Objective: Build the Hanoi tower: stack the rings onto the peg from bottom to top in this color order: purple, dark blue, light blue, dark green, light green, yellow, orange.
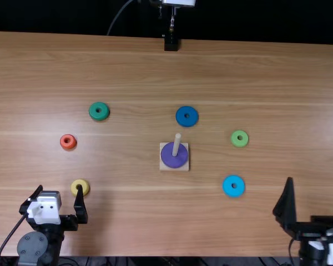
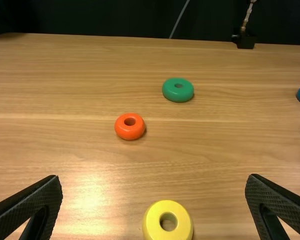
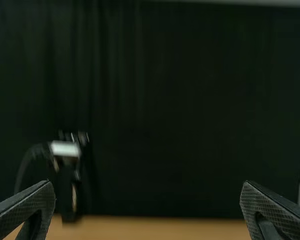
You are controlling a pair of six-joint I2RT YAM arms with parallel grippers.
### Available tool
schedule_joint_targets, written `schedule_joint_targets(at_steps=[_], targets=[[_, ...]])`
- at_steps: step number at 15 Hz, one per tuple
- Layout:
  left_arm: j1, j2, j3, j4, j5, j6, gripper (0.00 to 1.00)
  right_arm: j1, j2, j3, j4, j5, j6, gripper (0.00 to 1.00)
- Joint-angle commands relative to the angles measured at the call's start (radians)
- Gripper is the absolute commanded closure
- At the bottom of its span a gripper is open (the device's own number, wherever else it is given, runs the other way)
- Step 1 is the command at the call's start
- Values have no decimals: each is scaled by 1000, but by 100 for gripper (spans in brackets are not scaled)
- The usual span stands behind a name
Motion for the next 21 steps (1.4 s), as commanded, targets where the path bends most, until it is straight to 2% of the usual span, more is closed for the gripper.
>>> schedule_joint_targets(at_steps=[1, 4, 7, 8, 9, 11, 12, 13, 17, 21], targets=[[5, -11, -105, -78, 10, 9, 0, 58, 200, 164, -18, -3, 3, 0], [5, -11, -105, -78, 10, 9, 0, 211, 453, 460, -189, -2, 5, 0], [5, -11, -105, -78, 10, 9, 0, 334, 801, 679, -360, 4, 7, 0], [5, -11, -105, -78, 10, 9, 0, 362, 915, 747, -423, 4, 11, 0], [5, -11, -105, -78, 10, 9, 0, 382, 1028, 817, -489, 4, 29, 0], [5, -11, -105, -78, 10, 9, 0, 380, 1240, 913, -563, 4, 99, 0], [5, -11, -105, -78, 10, 9, 0, 377, 1337, 937, -570, 4, 121, 0], [5, -11, -105, -78, 10, 9, 0, 375, 1415, 951, -567, 4, 130, 0], [5, -11, -105, -78, 10, 9, 0, 374, 1624, 977, -557, 6, 132, 0], [5, -11, -105, -78, 10, 9, 0, 372, 1760, 997, -556, 4, 132, 0]])
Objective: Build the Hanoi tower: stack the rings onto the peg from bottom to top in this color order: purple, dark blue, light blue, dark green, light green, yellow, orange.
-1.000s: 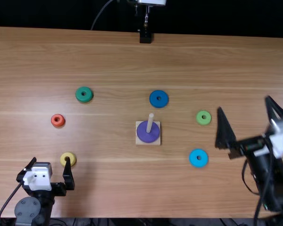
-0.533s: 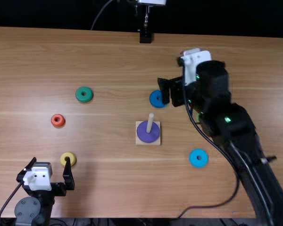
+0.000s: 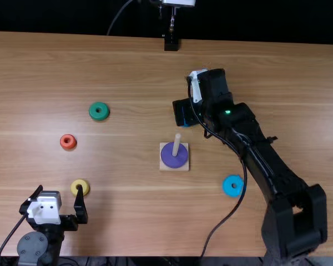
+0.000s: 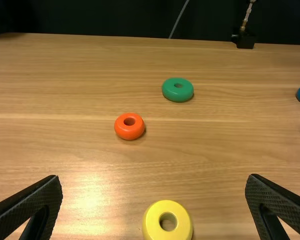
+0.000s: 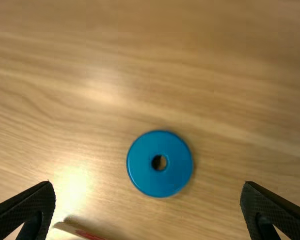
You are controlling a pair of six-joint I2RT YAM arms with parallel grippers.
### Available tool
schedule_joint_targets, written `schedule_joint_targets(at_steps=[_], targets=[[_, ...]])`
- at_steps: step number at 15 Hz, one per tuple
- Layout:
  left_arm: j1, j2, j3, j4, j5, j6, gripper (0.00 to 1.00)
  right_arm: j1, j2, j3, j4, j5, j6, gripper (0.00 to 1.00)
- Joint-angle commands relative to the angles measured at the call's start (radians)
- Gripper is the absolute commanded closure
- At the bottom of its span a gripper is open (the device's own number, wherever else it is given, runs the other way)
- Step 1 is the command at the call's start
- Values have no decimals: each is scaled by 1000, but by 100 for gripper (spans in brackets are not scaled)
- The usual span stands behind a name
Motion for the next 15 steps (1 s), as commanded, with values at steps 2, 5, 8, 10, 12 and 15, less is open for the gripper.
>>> schedule_joint_targets(at_steps=[2, 5, 8, 10, 12, 15], targets=[[5, -11, -105, -78, 9, 8, 0, -3, 78, 77, 4, 6, 12, 0], [5, -11, -105, -78, 9, 8, 0, -3, 134, 101, 2, 9, 12, 0], [5, -11, -105, -78, 9, 8, 0, -3, 200, 112, -6, 11, 12, 0], [5, -11, -105, -78, 9, 8, 0, -1, 217, 117, -11, 13, 12, 0], [5, -11, -105, -78, 9, 8, 0, -1, 236, 127, -9, 48, 10, 0], [5, -11, -105, -78, 9, 8, 0, -1, 278, 181, -20, 52, 10, 0]])
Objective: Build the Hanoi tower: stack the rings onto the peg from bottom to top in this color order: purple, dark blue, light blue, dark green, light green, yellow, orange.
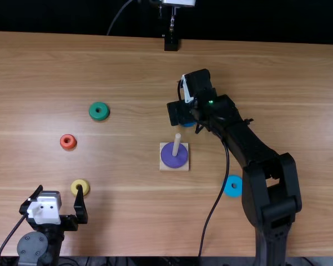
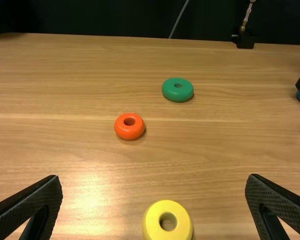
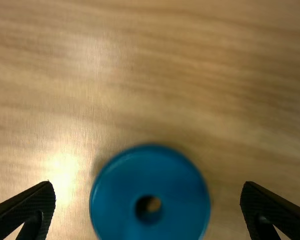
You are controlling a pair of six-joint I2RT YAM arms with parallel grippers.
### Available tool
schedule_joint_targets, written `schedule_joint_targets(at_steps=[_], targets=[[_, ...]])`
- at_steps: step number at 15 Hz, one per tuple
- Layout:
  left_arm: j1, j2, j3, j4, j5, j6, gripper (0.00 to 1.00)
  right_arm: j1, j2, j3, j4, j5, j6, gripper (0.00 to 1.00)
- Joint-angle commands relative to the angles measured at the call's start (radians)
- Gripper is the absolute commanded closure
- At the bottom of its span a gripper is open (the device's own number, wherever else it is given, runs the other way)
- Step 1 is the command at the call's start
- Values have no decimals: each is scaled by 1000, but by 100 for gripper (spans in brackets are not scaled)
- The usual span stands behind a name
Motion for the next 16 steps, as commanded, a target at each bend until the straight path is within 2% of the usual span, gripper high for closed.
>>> schedule_joint_targets(at_steps=[1, 5, 16], targets=[[5, -11, -105, -78, 10, 8, 0, -1, 32, 47, -25, 18, 4, 0], [5, -11, -105, -78, 10, 8, 0, -1, 64, 81, -156, 18, 5, 0], [5, -11, -105, -78, 10, 8, 0, 3, 97, 139, -195, 18, 5, 0]])
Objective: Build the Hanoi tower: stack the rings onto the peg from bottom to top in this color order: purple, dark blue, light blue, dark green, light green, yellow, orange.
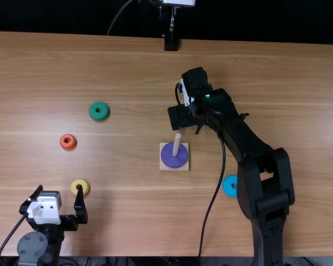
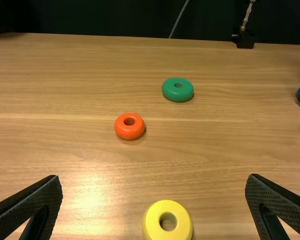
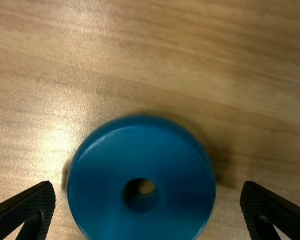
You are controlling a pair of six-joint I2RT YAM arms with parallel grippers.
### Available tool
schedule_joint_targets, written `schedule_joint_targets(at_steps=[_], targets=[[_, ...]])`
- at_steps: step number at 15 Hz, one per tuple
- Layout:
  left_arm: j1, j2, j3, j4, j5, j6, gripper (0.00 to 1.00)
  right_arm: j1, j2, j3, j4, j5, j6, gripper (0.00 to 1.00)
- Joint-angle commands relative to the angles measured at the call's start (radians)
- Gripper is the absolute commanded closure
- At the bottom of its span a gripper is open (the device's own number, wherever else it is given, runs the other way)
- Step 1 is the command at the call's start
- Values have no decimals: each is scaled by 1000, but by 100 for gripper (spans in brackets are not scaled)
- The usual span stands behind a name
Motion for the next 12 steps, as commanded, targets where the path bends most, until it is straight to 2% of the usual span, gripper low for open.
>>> schedule_joint_targets(at_steps=[1, 3, 4, 5, 6, 8, 10, 12], targets=[[5, -11, -105, -78, 10, 8, 0, 3, 26, 36, -9, 14, 7, 0], [5, -11, -105, -78, 10, 8, 0, 5, 33, 44, -17, 14, 18, 0], [5, -11, -105, -78, 10, 8, 0, 5, 33, 45, -15, 14, 51, 0], [5, -11, -105, -78, 10, 8, 0, 5, 33, 47, -17, 14, 75, 7], [5, -11, -105, -78, 10, 8, 0, 6, 35, 47, -18, 14, 78, 15], [5, -11, -105, -78, 10, 8, 0, 6, 38, 42, -18, 14, 80, 22], [5, -11, -105, -78, 10, 8, 0, 6, 38, 40, -18, 14, 78, 50], [5, -11, -105, -78, 10, 8, 0, 8, 40, 37, -18, 14, 78, 66]])
